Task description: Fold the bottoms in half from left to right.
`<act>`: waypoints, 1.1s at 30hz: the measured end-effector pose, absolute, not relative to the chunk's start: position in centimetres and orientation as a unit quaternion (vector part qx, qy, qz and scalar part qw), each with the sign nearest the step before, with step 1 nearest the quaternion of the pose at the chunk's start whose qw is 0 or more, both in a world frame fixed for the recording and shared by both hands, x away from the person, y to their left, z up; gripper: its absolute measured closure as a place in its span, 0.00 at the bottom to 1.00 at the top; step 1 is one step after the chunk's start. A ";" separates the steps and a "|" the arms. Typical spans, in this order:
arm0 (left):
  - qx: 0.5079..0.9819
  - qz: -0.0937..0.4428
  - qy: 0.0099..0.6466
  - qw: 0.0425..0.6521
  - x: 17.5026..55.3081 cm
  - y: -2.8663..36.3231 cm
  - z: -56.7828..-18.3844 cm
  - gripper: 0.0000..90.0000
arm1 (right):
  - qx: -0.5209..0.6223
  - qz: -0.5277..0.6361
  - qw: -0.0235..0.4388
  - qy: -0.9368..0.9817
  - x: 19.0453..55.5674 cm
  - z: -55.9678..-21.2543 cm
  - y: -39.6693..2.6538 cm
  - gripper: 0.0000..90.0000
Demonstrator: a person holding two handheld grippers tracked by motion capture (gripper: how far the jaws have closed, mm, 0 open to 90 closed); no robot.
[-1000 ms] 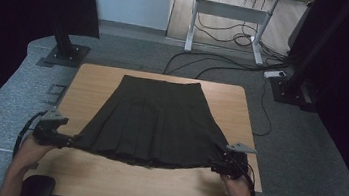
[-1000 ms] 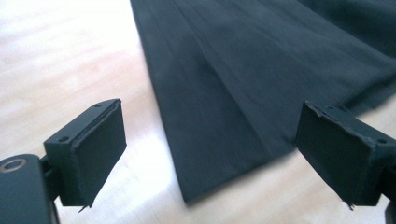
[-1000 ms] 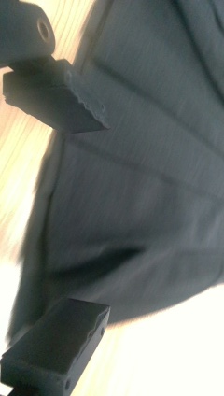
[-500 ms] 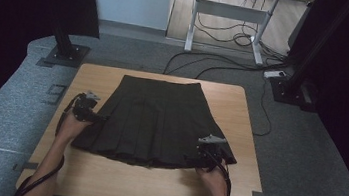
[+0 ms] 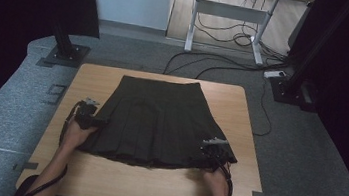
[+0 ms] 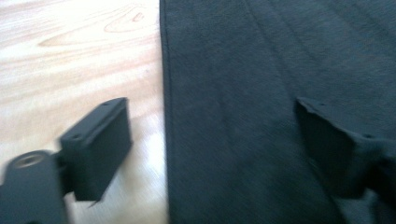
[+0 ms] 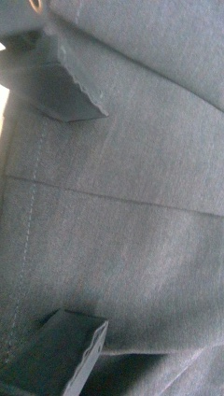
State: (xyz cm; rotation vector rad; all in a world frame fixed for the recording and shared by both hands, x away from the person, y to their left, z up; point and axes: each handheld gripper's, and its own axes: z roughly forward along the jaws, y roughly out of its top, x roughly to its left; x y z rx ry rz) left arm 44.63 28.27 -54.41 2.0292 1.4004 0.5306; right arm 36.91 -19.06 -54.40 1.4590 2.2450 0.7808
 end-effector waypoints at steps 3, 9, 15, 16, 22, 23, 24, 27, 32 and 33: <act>0.765 0.200 0.533 0.302 43.3 27.7 -54.4 0.18 | 0.508 0.276 0.173 0.798 37.9 -54.5 -20.2 0.00; 0.774 0.192 0.524 0.300 40.3 26.1 -54.3 0.18 | 0.501 0.279 0.171 0.801 39.3 -54.5 -21.9 0.00; 0.794 0.175 0.502 0.295 36.0 23.0 -54.1 0.18 | 0.505 0.279 0.176 0.797 41.2 -54.5 -23.8 0.00; 0.801 0.171 0.493 0.295 35.2 22.4 -54.1 0.18 | 0.508 0.279 0.178 0.795 41.5 -54.5 -24.1 0.00; 0.820 0.152 0.461 0.303 34.7 22.2 -54.0 0.17 | 0.510 0.300 0.194 0.782 41.5 -54.9 -24.8 0.00; 0.824 0.146 0.457 0.303 34.9 22.4 -54.0 0.17 | 0.508 0.305 0.198 0.781 41.4 -55.0 -24.9 0.00; 0.827 0.139 0.455 0.300 35.3 22.6 -53.8 0.16 | 0.506 0.310 0.200 0.780 41.2 -55.1 -24.9 0.01; 0.816 0.137 0.471 0.307 36.4 23.3 -53.4 0.16 | 0.503 0.313 0.202 0.780 41.1 -55.2 -25.0 0.01; 0.804 0.156 0.481 0.313 39.2 24.8 -52.1 0.13 | 0.503 0.320 0.206 0.776 40.9 -55.3 -25.0 0.01; 0.804 0.161 0.481 0.310 39.8 24.9 -52.0 0.07 | 0.503 0.323 0.207 0.774 40.9 -55.4 -25.0 0.01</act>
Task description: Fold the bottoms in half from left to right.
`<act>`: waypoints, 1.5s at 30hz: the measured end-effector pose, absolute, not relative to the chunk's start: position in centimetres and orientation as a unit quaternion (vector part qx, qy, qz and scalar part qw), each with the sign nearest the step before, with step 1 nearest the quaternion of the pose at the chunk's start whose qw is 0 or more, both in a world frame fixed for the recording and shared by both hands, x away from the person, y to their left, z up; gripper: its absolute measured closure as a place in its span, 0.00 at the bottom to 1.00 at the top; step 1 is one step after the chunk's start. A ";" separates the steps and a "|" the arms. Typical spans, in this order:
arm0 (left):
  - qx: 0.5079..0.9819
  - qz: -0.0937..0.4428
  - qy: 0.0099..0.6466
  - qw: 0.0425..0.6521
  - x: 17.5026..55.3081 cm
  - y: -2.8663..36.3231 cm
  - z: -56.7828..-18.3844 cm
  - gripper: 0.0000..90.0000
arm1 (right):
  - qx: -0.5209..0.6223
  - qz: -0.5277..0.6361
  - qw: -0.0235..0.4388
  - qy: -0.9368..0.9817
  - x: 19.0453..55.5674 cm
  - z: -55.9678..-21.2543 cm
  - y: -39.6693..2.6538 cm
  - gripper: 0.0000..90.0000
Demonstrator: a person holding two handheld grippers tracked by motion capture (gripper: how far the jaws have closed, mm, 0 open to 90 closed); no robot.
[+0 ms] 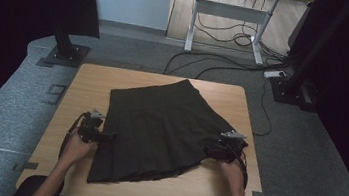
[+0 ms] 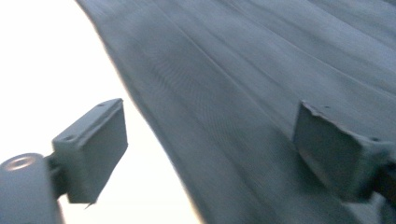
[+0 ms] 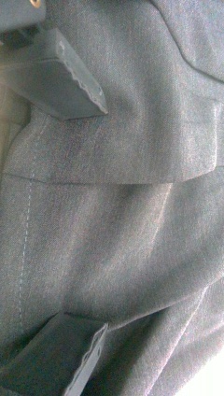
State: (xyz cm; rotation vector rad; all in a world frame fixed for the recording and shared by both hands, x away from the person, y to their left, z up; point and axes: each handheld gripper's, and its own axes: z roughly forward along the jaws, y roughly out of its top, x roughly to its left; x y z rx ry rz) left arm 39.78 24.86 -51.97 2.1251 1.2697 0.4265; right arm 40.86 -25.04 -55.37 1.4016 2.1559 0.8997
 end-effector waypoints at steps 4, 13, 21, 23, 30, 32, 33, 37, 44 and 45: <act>0.803 0.185 0.477 0.306 42.7 25.4 -50.9 0.06 | 0.503 0.328 0.210 0.771 40.8 -55.5 -25.1 0.00; 0.807 0.202 0.459 0.312 48.0 25.5 -50.1 0.00 | 0.501 0.335 0.213 0.769 40.6 -55.6 -25.1 0.00; 0.783 0.183 0.490 0.337 51.2 25.9 -50.3 0.00 | 0.501 0.336 0.214 0.769 40.6 -55.6 -25.1 0.00; 0.777 0.180 0.497 0.342 51.7 26.1 -50.4 0.00 | 0.501 0.336 0.214 0.769 40.6 -55.6 -25.1 0.00; 0.776 0.185 0.518 0.310 53.4 26.3 -52.0 0.00 | 0.501 0.335 0.214 0.768 40.6 -55.6 -25.1 0.00; 0.777 0.184 0.522 0.301 53.7 26.2 -52.6 0.00 | 0.502 0.335 0.214 0.768 40.6 -55.6 -25.1 0.00; 0.776 0.183 0.525 0.298 53.9 26.2 -53.1 0.00 | 0.502 0.335 0.215 0.768 40.6 -55.6 -25.1 0.00; 0.772 0.184 0.531 0.296 54.1 26.4 -54.6 0.00 | 0.502 0.335 0.215 0.768 40.6 -55.6 -25.1 0.00; 0.770 0.190 0.530 0.300 54.1 26.5 -54.7 0.00 | 0.502 0.331 0.212 0.770 40.6 -55.5 -25.0 0.00; 0.770 0.190 0.530 0.300 54.1 26.5 -54.7 0.00 | 0.500 0.324 0.207 0.776 40.5 -55.3 -24.9 0.00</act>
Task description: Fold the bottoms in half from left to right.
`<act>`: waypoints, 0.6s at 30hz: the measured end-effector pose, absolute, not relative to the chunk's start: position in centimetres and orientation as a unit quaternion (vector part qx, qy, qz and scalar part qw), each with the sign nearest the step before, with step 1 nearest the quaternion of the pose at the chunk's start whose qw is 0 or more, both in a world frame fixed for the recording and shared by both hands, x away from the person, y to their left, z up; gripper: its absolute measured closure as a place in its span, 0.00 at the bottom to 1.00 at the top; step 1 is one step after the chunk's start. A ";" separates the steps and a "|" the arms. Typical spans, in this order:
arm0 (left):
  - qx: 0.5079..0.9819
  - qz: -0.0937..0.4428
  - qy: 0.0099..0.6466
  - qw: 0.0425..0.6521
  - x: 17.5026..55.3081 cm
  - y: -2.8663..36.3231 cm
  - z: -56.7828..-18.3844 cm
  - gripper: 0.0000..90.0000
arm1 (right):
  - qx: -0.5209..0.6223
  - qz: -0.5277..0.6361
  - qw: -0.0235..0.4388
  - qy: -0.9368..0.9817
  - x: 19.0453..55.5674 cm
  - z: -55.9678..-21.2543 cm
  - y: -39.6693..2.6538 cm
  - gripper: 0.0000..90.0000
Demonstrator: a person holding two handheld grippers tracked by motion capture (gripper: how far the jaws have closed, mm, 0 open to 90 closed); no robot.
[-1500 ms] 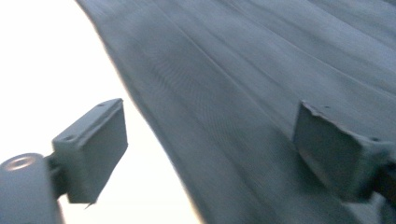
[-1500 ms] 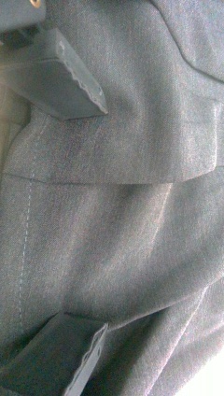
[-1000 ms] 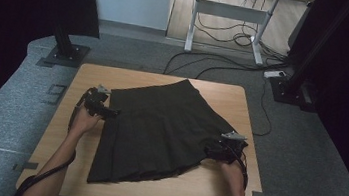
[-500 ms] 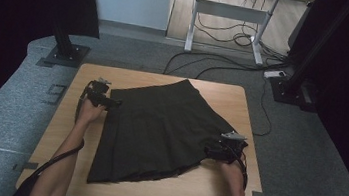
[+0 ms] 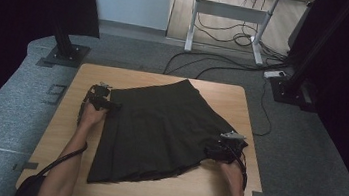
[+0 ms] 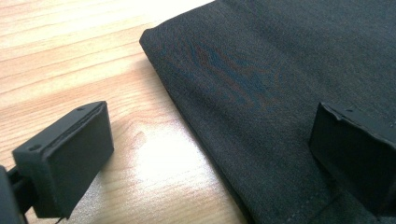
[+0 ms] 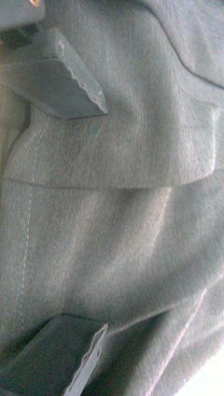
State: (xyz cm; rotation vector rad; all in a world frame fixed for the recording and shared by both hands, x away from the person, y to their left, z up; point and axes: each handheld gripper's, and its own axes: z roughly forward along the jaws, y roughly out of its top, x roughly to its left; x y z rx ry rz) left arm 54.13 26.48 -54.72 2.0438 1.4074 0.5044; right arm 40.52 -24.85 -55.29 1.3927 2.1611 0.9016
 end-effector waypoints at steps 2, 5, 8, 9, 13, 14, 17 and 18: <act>0.769 0.191 0.531 0.300 54.2 26.5 -54.7 0.00 | 0.500 0.321 0.205 0.778 40.4 -55.2 -24.8 0.00; 0.769 0.192 0.532 0.299 54.2 26.5 -54.7 0.00 | 0.499 0.329 0.191 0.778 39.8 -54.5 -24.4 0.00; 0.767 0.193 0.535 0.298 54.2 26.5 -54.7 0.00 | 0.483 0.344 0.191 0.782 38.9 -53.3 -23.8 0.00; 0.765 0.193 0.536 0.298 54.3 26.5 -54.7 0.00 | 0.476 0.349 0.191 0.784 38.7 -52.9 -23.6 0.00; 0.761 0.196 0.543 0.296 54.6 26.6 -54.7 0.00 | 0.453 0.368 0.180 0.792 38.1 -51.5 -21.9 0.00; 0.760 0.197 0.544 0.296 54.6 26.6 -54.7 0.00 | 0.444 0.368 0.173 0.799 38.0 -51.3 -21.1 0.00; 0.758 0.198 0.547 0.295 54.7 26.7 -54.7 0.00 | 0.422 0.364 0.157 0.815 37.9 -51.0 -19.2 0.00; 0.758 0.198 0.547 0.295 54.7 26.7 -54.7 0.00 | 0.403 0.367 0.144 0.826 37.7 -50.8 -17.7 0.00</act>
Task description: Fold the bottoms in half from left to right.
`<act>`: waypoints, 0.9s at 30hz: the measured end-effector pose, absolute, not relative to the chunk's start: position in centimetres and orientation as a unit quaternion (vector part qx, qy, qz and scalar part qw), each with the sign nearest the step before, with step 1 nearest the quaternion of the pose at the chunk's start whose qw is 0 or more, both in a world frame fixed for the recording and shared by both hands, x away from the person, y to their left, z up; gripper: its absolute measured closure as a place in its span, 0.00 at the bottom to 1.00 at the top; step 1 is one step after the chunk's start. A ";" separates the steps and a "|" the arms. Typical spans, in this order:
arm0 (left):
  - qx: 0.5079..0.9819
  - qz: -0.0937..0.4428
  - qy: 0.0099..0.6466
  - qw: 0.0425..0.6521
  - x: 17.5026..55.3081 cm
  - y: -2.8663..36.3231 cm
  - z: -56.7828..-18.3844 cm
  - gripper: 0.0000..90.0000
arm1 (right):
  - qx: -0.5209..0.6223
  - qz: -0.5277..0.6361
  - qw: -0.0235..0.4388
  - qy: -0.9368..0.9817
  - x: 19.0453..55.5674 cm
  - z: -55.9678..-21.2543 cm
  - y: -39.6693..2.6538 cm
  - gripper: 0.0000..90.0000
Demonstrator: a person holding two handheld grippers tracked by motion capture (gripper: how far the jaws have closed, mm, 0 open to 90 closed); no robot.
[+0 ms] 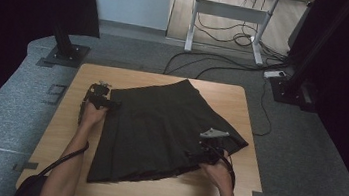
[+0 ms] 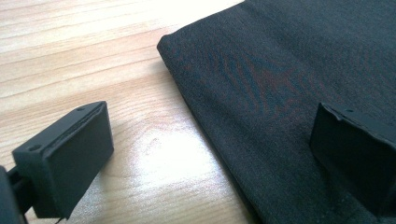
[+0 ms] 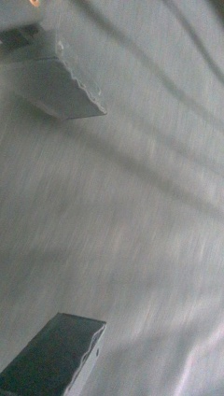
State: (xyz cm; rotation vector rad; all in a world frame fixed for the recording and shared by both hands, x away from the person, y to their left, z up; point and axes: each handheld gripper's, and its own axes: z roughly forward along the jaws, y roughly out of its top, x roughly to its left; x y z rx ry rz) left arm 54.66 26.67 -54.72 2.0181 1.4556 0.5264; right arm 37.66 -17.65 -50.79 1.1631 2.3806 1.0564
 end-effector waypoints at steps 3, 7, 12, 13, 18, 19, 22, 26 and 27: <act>0.758 0.198 0.547 0.295 54.7 26.7 -54.7 0.00 | 0.369 0.368 0.131 0.844 37.3 -50.5 -15.0 0.00; 0.757 0.199 0.549 0.294 54.6 26.7 -54.7 0.00 | 0.342 0.370 0.118 0.856 37.0 -50.1 -12.6 0.00; 0.756 0.199 0.550 0.295 54.6 26.7 -54.7 0.00 | 0.299 0.375 0.086 0.873 36.5 -49.9 -8.4 0.02; 0.756 0.200 0.550 0.294 54.6 26.7 -54.7 0.00 | 0.291 0.376 0.081 0.876 36.4 -49.9 -7.5 0.02; 0.755 0.200 0.551 0.295 54.5 26.7 -54.7 0.00 | 0.251 0.383 0.055 0.887 35.6 -50.0 -3.7 0.02; 0.754 0.200 0.551 0.295 54.5 26.7 -54.7 0.00 | 0.235 0.384 0.045 0.892 35.2 -49.9 -2.1 0.02; 0.754 0.200 0.552 0.294 54.5 26.7 -54.7 0.00 | 0.222 0.385 0.036 0.895 34.9 -49.9 -0.8 0.02; 0.754 0.201 0.552 0.294 54.5 26.7 -54.7 0.00 | 0.196 0.382 0.022 0.903 34.1 -50.0 1.4 0.03; 0.754 0.201 0.552 0.294 54.5 26.7 -54.7 0.00 | 0.191 0.381 0.020 0.905 33.9 -49.9 1.9 0.03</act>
